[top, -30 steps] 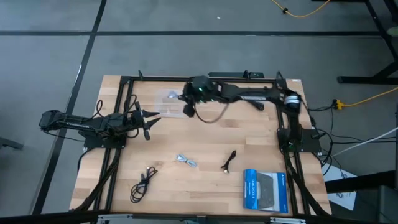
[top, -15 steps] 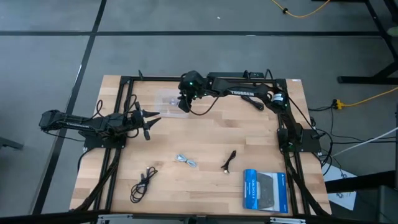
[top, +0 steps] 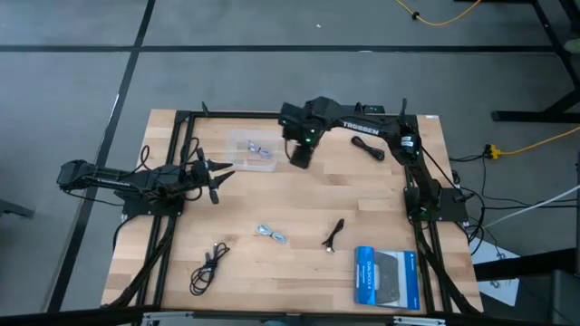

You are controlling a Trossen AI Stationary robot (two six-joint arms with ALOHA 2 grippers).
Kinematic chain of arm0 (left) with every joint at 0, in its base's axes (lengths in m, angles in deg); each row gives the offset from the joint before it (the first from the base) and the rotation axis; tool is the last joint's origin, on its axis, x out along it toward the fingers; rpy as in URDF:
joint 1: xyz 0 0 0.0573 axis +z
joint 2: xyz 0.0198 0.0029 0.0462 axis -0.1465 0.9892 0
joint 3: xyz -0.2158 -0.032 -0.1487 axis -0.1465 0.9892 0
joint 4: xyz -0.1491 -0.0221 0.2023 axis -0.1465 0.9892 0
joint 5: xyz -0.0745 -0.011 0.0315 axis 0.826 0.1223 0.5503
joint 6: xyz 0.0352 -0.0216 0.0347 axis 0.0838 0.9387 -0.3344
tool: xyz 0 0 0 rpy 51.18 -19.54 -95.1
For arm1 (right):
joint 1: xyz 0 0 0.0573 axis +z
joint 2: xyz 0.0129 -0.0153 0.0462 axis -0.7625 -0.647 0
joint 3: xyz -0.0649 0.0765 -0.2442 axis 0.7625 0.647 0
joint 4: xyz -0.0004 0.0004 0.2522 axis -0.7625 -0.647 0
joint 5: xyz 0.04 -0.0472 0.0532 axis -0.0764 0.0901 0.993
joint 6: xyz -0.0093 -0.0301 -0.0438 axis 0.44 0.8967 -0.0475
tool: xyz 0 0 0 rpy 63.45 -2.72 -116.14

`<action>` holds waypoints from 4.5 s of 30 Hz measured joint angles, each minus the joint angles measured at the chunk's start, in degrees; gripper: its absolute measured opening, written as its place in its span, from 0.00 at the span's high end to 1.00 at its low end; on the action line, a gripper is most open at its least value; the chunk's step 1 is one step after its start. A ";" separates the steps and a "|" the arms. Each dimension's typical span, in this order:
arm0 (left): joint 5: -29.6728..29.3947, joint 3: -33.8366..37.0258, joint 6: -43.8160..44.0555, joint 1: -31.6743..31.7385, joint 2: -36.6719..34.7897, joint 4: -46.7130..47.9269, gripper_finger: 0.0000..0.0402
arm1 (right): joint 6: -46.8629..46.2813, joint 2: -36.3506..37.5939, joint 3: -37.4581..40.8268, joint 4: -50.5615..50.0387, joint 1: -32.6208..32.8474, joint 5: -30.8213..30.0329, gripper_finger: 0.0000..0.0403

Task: Pick and place USB-C Cables
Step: Put the top black charger cable into the transparent bin

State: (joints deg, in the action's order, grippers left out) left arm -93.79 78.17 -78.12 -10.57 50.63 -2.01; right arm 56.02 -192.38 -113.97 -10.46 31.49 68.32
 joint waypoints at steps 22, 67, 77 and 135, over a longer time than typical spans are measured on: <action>0.00 0.00 0.03 -0.01 0.00 0.00 0.73 | -2.83 19.64 35.75 -8.62 3.48 -1.02 0.63; -0.17 0.00 -0.09 -0.02 0.02 0.00 0.73 | -24.43 57.64 77.81 40.43 -15.17 -15.64 0.63; -0.21 0.00 -0.09 0.00 0.01 -0.04 0.73 | -14.50 52.22 77.89 40.71 -25.97 -4.90 0.63; -0.19 -0.02 0.02 -0.01 0.02 -0.87 0.73 | -4.60 31.07 51.05 55.36 -10.02 -1.19 0.85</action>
State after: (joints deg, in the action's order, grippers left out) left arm -93.97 78.15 -78.10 -10.59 50.65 -2.89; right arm 51.43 -161.31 -62.92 44.90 21.47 67.13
